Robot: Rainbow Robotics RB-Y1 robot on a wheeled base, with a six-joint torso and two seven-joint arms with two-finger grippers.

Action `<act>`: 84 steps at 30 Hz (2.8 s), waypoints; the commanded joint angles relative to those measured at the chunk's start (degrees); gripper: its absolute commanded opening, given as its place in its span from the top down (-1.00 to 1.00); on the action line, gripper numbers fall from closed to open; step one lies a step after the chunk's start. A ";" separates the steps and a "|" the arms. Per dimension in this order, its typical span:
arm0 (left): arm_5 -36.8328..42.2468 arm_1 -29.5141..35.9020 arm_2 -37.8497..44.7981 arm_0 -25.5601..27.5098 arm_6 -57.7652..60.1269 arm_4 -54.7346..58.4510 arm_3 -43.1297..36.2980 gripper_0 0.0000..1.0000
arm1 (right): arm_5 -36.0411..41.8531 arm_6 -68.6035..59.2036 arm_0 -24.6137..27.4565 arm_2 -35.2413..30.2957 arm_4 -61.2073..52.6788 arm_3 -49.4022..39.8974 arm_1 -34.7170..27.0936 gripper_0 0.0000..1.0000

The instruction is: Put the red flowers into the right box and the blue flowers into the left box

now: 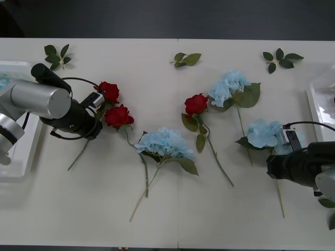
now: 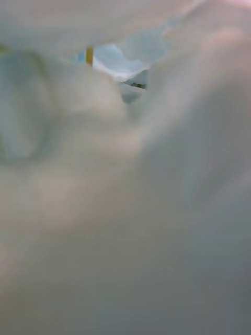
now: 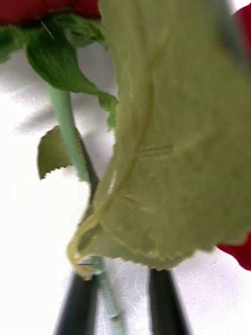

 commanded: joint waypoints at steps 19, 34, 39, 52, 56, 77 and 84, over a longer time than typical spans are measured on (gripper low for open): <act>2.81 1.95 14.55 2.25 -9.93 6.03 -8.37 1.00 | -5.84 21.07 -1.72 -13.32 -42.37 -7.77 -8.61 1.00; 13.09 1.95 28.96 4.71 -26.10 32.83 -9.16 1.00 | 2.07 65.45 -4.18 -20.97 -83.16 11.39 -4.74 1.00; 15.02 1.95 29.14 4.80 -27.68 41.45 -9.25 1.00 | 7.52 74.68 -4.27 -21.23 -89.31 18.16 -4.66 1.00; 14.23 1.95 24.48 4.71 -27.94 60.96 -14.44 1.00 | 9.98 79.69 -4.18 -21.14 -91.86 21.76 -4.83 1.00; 12.30 1.95 22.28 4.71 -23.90 65.70 -17.60 1.00 | 8.66 78.64 -4.18 -20.88 -89.92 21.76 -5.01 1.00; -2.82 1.87 15.51 2.77 -5.44 67.37 -34.04 1.00 | -3.29 58.68 -4.18 -14.38 -64.00 21.85 -5.62 1.00; -6.51 1.95 10.59 0.31 -6.32 67.46 -34.39 1.00 | -4.96 58.86 -4.18 -13.15 -59.78 22.90 -5.62 0.51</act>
